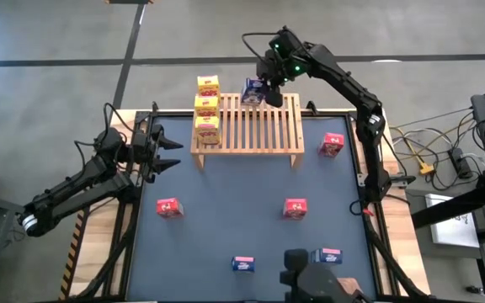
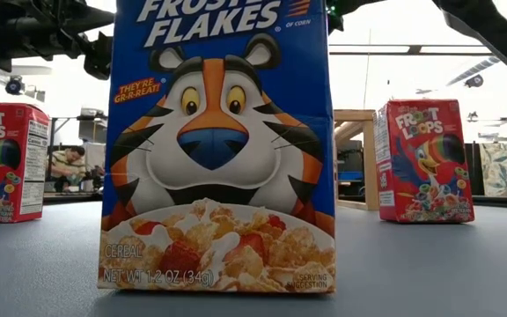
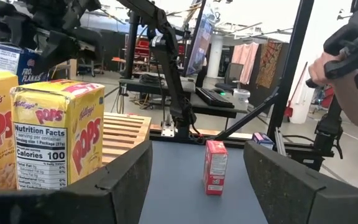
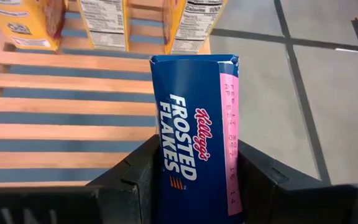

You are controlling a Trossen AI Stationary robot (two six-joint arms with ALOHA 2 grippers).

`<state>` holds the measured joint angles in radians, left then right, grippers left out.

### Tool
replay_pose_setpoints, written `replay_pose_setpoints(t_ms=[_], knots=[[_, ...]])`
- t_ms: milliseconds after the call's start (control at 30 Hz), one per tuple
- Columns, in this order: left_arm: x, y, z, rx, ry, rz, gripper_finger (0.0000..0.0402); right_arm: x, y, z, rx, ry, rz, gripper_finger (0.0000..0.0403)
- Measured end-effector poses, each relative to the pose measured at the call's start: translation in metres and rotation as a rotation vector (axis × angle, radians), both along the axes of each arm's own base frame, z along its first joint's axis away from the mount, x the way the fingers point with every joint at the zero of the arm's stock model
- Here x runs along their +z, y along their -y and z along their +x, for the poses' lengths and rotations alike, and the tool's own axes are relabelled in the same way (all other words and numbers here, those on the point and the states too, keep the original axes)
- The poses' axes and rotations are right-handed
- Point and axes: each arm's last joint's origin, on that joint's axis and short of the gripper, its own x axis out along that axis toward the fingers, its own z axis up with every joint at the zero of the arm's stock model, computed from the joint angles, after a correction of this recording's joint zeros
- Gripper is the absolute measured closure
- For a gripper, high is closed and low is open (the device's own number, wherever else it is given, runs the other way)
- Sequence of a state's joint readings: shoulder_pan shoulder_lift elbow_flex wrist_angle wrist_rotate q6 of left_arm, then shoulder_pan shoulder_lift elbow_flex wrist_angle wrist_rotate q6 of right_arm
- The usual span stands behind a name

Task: Stack cereal on shelf
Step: Put the top right blue cereal box on the shelf

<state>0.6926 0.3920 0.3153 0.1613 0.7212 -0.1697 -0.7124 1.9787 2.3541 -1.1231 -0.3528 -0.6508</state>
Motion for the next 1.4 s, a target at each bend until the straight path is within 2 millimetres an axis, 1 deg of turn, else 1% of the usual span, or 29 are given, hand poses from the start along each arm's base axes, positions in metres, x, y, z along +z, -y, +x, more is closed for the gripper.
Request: replay_pose_setpoints(t_ms=[300, 433, 533, 633, 967, 1167, 1400], knots=[[0.000, 0.000, 0.000, 0.002, -0.001, 0.000, 0.0164, 0.001, -0.001, 0.002, -0.013, 0.008, 0.009, 0.0217], [0.000, -0.001, 0.001, 0.004, -0.002, 0.001, 0.0164, -0.006, 0.001, 0.006, -0.010, -0.002, 0.022, 0.0213], [-0.001, -0.001, 0.001, 0.004, -0.007, -0.003, 0.0164, -0.012, 0.002, 0.012, -0.006, -0.011, 0.027, 0.0214], [-0.002, -0.002, 0.002, 0.005, -0.013, -0.008, 0.0164, -0.014, 0.001, 0.015, 0.002, -0.013, 0.027, 0.0220], [-0.004, -0.005, 0.005, 0.005, -0.027, -0.015, 0.0164, -0.010, 0.001, 0.017, 0.015, 0.028, 0.015, 0.0255], [-0.004, -0.005, 0.006, 0.006, -0.032, -0.016, 0.0164, -0.007, 0.000, 0.020, 0.029, 0.077, 0.024, 0.0251], [-0.004, -0.005, 0.006, 0.006, -0.033, -0.016, 0.0164, -0.007, 0.000, 0.020, 0.026, 0.079, 0.029, 0.0248]])
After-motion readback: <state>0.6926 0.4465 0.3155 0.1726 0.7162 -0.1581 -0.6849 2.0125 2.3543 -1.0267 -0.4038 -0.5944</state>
